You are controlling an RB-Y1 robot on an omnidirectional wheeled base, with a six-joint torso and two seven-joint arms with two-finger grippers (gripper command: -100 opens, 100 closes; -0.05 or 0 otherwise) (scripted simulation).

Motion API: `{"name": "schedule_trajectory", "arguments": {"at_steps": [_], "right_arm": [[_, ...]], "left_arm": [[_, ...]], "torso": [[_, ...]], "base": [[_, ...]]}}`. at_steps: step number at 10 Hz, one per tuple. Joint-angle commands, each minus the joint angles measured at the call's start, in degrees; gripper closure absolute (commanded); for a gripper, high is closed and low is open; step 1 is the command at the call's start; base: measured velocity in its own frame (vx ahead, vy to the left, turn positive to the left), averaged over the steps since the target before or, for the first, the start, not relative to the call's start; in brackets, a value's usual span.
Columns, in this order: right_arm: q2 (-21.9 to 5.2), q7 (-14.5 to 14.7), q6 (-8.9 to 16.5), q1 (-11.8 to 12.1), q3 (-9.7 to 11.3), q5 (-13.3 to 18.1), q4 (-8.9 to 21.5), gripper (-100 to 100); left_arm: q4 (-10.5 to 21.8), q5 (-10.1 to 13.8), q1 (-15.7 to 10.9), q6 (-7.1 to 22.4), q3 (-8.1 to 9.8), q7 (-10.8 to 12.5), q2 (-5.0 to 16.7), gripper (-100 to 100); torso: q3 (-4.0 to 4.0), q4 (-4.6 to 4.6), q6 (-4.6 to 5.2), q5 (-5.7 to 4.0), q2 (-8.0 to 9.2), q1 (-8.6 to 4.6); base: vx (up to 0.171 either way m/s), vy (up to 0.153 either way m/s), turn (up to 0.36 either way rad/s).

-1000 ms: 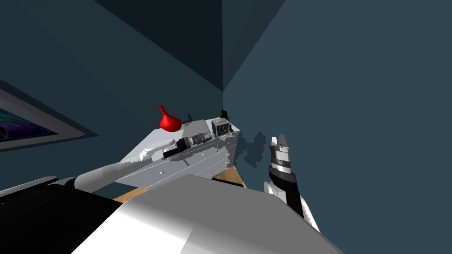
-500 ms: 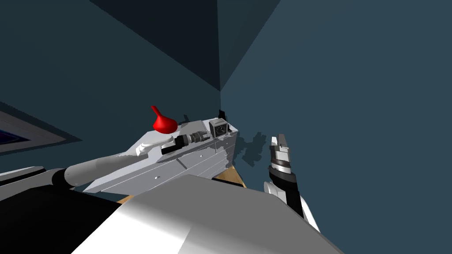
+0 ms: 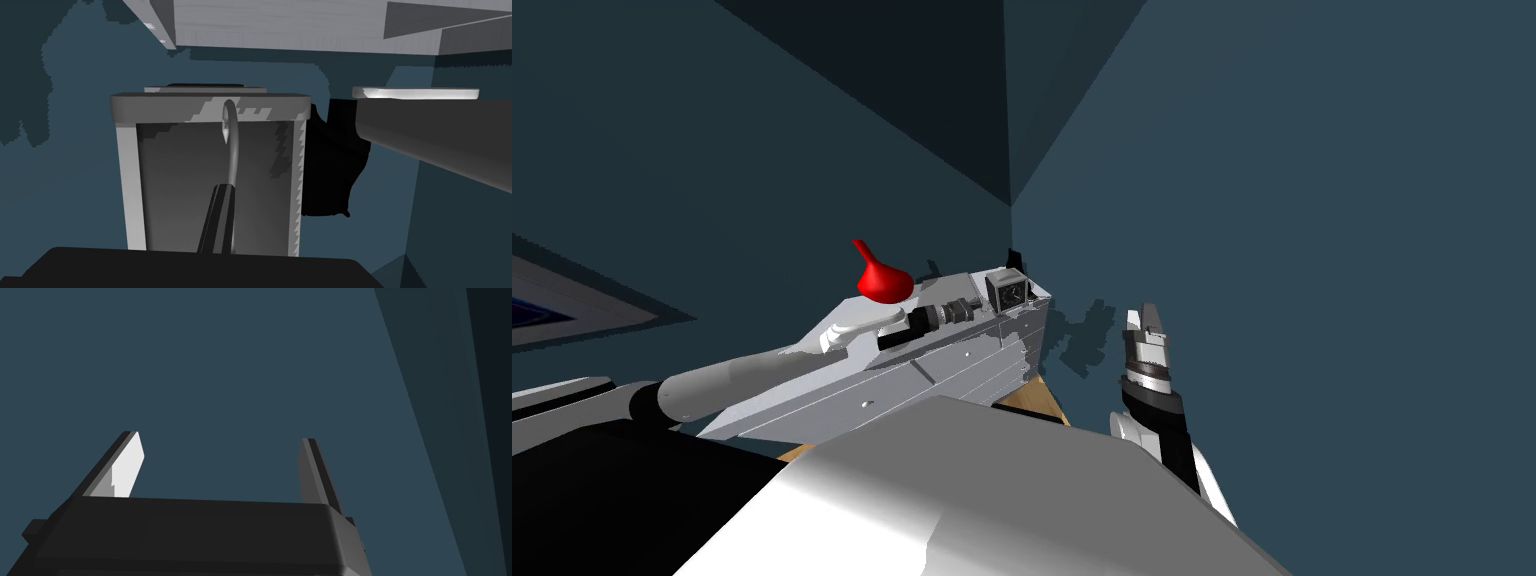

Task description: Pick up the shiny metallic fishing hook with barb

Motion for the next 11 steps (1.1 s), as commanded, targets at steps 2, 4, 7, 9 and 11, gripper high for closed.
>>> {"name": "schedule_trajectory", "arguments": {"at_steps": [2,4,7,9,11], "right_arm": [[0.0,0.0,0.0,0.0,0.0,0.0,0.0,0],[0.0,0.0,0.0,0.0,0.0,0.0,0.0,0],[0.0,0.0,0.0,0.0,0.0,0.0,0.0,0],[0.0,0.0,0.0,0.0,0.0,0.0,0.0,0],[0.0,0.0,0.0,0.0,0.0,0.0,0.0,0]], "left_arm": [[0.0,0.0,0.0,0.0,0.00,0.0,0.0,100],[0.0,0.0,0.0,0.0,0.00,0.0,0.0,0],[3.3,-1.9,-1.0,-2.2,0.16,-3.0,-3.3,-100],[5.1,-3.0,-1.6,-3.5,0.38,-4.6,-5.1,-100],[7.4,-4.3,-3.0,-5.0,1.20,-6.7,-7.0,-100]], "torso": [[0.00,0.00,0.00,0.00,0.00,0.00],[0.00,0.00,0.00,0.00,0.00,0.00],[0.06,0.02,0.07,0.04,0.12,0.18],[0.13,0.05,0.07,0.09,0.24,0.36],[0.08,0.03,0.06,0.07,0.14,0.29]], "base": [[0.000,0.000,0.000],[0.000,0.000,0.000],[-0.065,0.064,-0.230],[-0.089,0.090,-0.226],[-0.069,0.078,-0.254]]}}
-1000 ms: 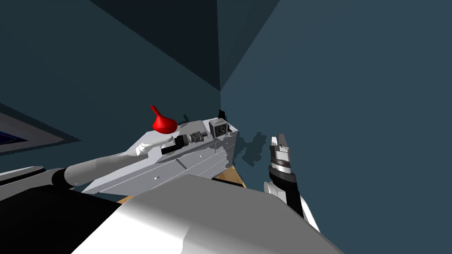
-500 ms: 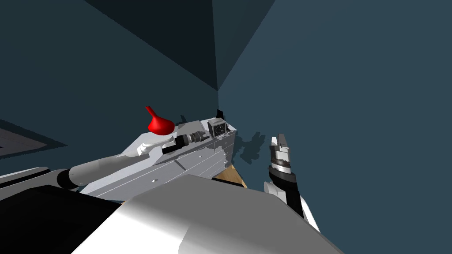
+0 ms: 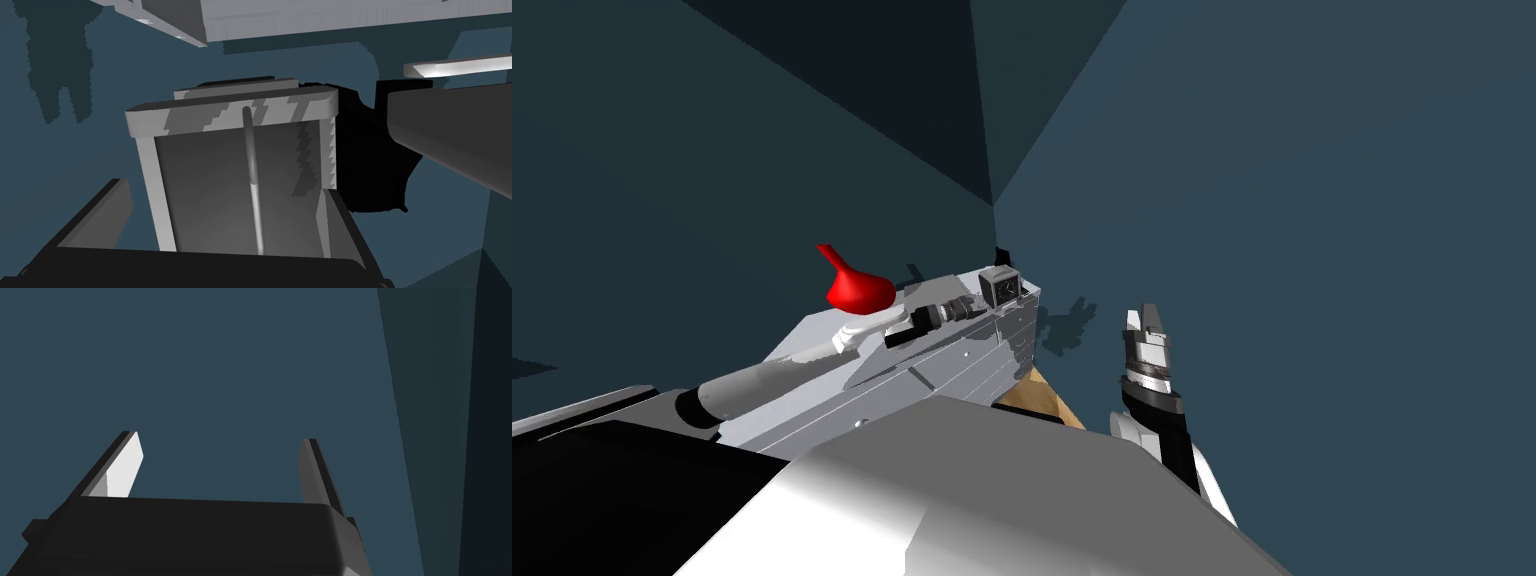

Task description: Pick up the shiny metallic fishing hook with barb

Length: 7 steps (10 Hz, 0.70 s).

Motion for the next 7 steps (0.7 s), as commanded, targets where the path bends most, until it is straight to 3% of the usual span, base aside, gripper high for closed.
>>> {"name": "schedule_trajectory", "arguments": {"at_steps": [1,4,6,7], "right_arm": [[0.0,0.0,0.0,0.0,0.0,0.0,0.0,0],[0.0,0.0,0.0,0.0,0.0,0.0,0.0,0],[0.0,0.0,0.0,0.0,0.0,0.0,0.0,0],[0.0,0.0,0.0,0.0,0.0,0.0,0.0,0]], "left_arm": [[1.8,-0.8,-1.4,-1.2,0.45,-1.4,-1.2,-100],[4.7,-2.3,-3.0,-3.0,1.41,-3.8,-3.7,-100],[6.4,-3.0,-2.4,-3.8,0.62,-4.9,-5.7,-100],[5.6,-2.7,-2.7,-3.4,0.93,-4.4,-4.8,-100]], "torso": [[0.00,0.00,0.00,0.00,0.00,0.00],[-0.02,-0.01,-0.01,0.00,-0.04,-0.03],[-0.04,-0.01,-0.04,0.00,-0.08,-0.01],[-0.06,-0.02,-0.05,0.00,-0.11,-0.04]], "base": [[-0.080,0.091,-0.216],[-0.066,0.069,-0.212],[-0.056,0.066,-0.141],[-0.021,0.024,-0.026]]}}
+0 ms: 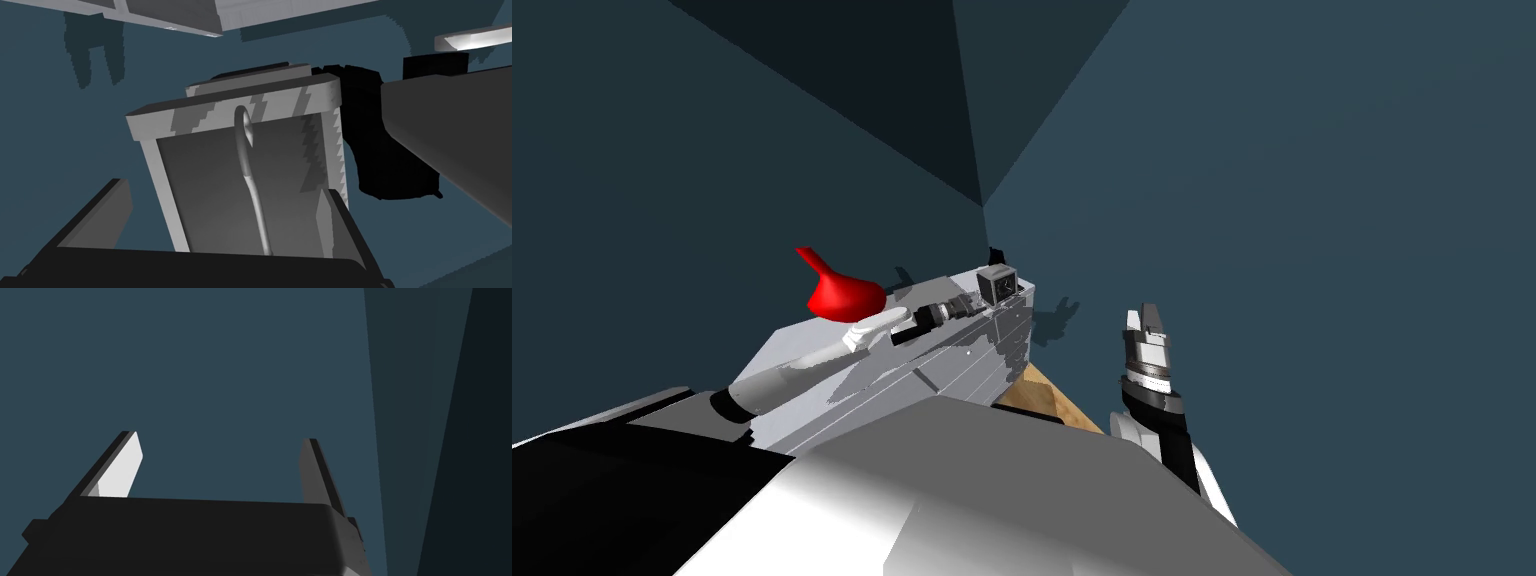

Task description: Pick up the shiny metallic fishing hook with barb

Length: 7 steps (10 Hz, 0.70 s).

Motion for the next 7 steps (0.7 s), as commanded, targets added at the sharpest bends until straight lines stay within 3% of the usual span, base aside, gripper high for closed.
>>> {"name": "schedule_trajectory", "arguments": {"at_steps": [1,2,3,5,7], "right_arm": [[0.0,0.0,0.0,0.0,0.0,0.0,0.0,0],[0.0,0.0,0.0,0.0,0.0,0.0,0.0,0],[0.0,0.0,0.0,0.0,0.0,0.0,0.0,0],[0.0,0.0,0.0,0.0,0.0,0.0,0.0,0],[0.0,0.0,0.0,0.0,0.0,0.0,0.0,0]], "left_arm": [[0.0,0.0,0.0,0.0,0.00,0.0,0.0,0],[-2.9,-0.8,-2.9,2.9,-2.86,1.6,-0.4,-100],[-4.2,-0.8,-4.5,5.0,-4.88,1.6,-0.4,-100],[-4.2,-0.8,-5.2,8.9,-8.43,1.6,-0.4,-100],[-4.2,-0.8,-5.2,11.9,-8.43,1.6,-0.4,-100]], "torso": [[0.00,0.00,0.00,0.00,0.00,0.00],[-0.04,-0.02,0.01,-0.02,-0.07,-0.08],[-0.11,-0.05,0.12,0.01,-0.19,0.18],[-0.15,-0.04,0.22,-0.06,-0.26,-0.24],[-0.21,-0.07,0.20,-0.11,-0.37,-0.44]], "base": [[-0.004,0.005,0.005],[0.024,0.107,-0.349],[-0.014,0.126,-0.282],[-0.012,0.008,-0.034],[0.007,-0.007,0.022]]}}
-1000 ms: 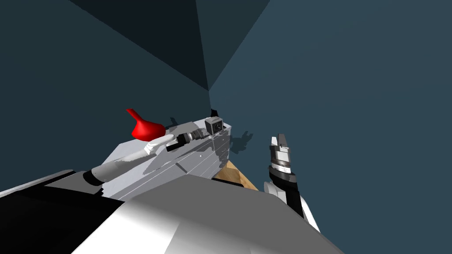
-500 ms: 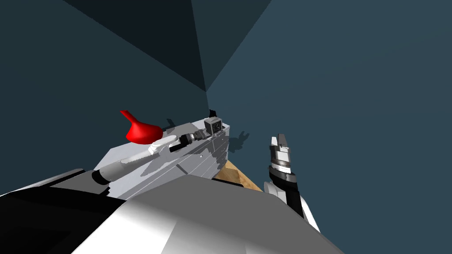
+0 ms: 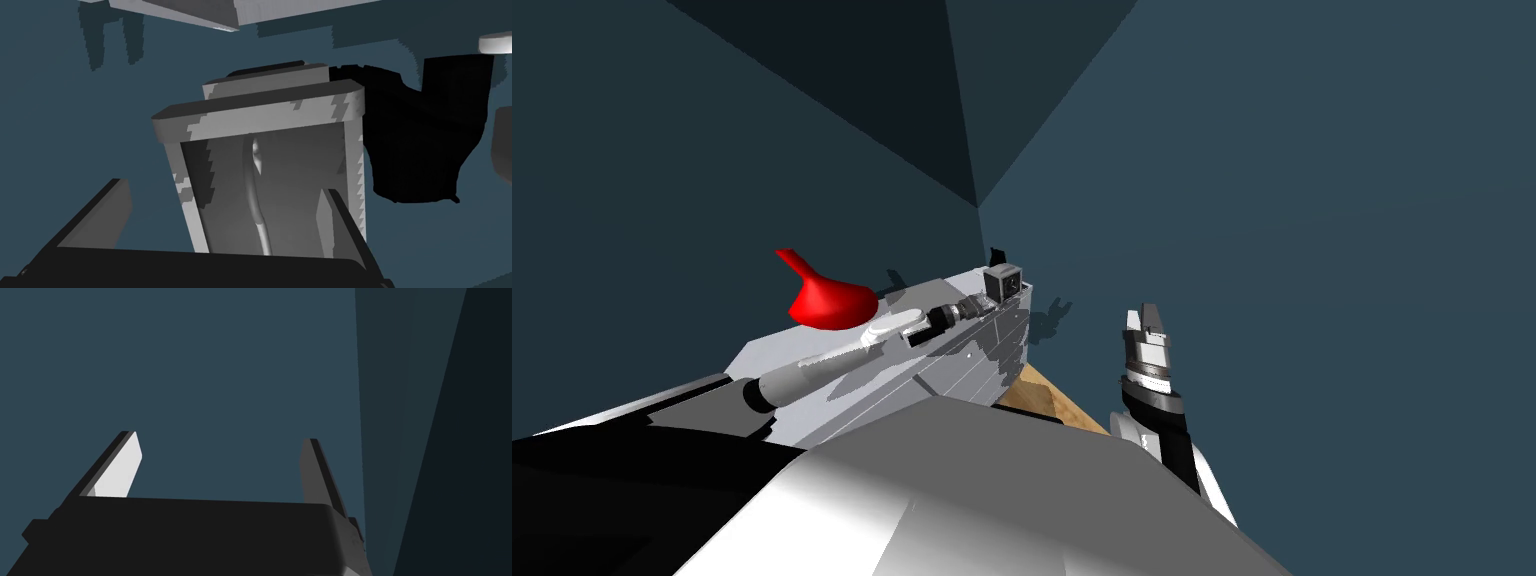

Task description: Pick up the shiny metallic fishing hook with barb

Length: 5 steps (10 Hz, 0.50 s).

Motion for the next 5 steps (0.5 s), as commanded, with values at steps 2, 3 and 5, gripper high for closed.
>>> {"name": "schedule_trajectory", "arguments": {"at_steps": [2,3,5], "right_arm": [[0.0,0.0,0.0,0.0,0.0,0.0,0.0,0],[0.0,0.0,0.0,0.0,0.0,0.0,0.0,0],[0.0,0.0,0.0,0.0,0.0,0.0,0.0,0]], "left_arm": [[-4.2,-0.8,-4.2,4.7,-4.29,1.6,-0.3,-100],[-4.2,-0.8,-5.1,6.1,-5.38,1.6,-0.3,-100],[-4.2,-0.8,-5.3,9.0,-8.33,1.6,-0.3,-100]], "torso": [[0.11,0.04,0.08,0.04,0.20,0.24],[0.17,0.07,0.07,0.07,0.30,0.29],[0.04,0.02,0.01,-0.01,0.06,-0.05]], "base": [[-0.082,0.094,-0.283],[-0.030,0.032,-0.101],[0.014,-0.015,0.047]]}}
